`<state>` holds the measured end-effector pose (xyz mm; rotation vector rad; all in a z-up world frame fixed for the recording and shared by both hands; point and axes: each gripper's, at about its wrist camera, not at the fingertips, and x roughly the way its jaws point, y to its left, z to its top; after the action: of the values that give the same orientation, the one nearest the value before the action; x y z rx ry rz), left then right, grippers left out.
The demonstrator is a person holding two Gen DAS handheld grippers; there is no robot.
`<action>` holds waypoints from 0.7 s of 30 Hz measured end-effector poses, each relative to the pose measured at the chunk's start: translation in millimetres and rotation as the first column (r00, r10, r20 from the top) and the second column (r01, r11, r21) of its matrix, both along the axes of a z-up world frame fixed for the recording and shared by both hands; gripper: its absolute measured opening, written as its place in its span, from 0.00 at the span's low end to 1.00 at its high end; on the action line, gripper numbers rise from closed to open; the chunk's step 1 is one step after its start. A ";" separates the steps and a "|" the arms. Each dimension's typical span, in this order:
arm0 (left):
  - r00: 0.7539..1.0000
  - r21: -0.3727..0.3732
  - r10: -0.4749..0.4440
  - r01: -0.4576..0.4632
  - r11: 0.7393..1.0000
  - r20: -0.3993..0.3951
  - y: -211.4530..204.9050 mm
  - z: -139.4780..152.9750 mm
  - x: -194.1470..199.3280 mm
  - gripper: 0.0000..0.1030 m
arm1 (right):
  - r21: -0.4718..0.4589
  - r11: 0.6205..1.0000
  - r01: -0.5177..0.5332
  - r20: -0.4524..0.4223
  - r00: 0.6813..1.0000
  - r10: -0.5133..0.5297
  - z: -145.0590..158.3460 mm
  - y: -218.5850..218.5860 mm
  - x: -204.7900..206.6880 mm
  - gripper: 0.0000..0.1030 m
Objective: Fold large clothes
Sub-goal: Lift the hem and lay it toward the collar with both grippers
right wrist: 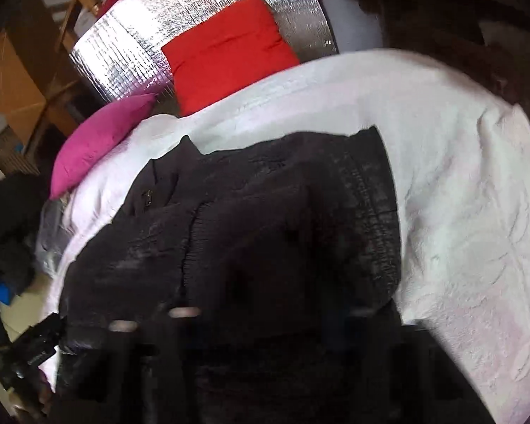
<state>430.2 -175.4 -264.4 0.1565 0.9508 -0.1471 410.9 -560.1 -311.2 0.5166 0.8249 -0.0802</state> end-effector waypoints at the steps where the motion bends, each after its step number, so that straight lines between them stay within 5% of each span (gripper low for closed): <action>1: 1.000 -0.009 0.007 -0.007 1.000 -0.009 1.1 -1.5 1.2 0.76 | -0.012 1.000 0.007 0.023 1.000 -0.007 5.2 1.2 -4.4 0.23; 9: 0.997 0.078 0.049 -0.053 0.996 0.055 4.9 6.6 -3.2 0.76 | -0.075 0.997 0.010 0.110 0.994 -0.002 35.9 8.1 -16.1 0.21; 13: 0.998 0.117 0.068 -0.068 0.991 0.006 9.5 -5.5 3.8 0.76 | -0.041 0.999 -0.033 -0.044 0.999 0.031 3.2 5.8 1.7 0.21; 18: 0.997 0.060 0.074 -0.076 0.995 0.033 20.3 9.4 0.4 0.76 | 0.091 0.994 -0.055 0.027 0.998 0.053 17.4 -4.0 -4.1 0.23; 20: 0.995 0.025 0.086 -0.088 0.996 0.047 26.3 16.8 0.5 0.76 | 0.099 0.994 -0.036 0.045 0.998 0.032 20.8 -12.3 -9.3 0.38; 21: 0.995 0.006 0.089 -0.089 0.996 0.050 29.1 19.8 1.0 0.76 | 0.104 0.994 -0.027 0.048 0.999 0.023 21.7 -17.5 -11.5 0.71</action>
<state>431.2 -146.3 -244.6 0.1245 0.9070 -0.0568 399.4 -577.6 -289.4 0.6043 0.7923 -0.0018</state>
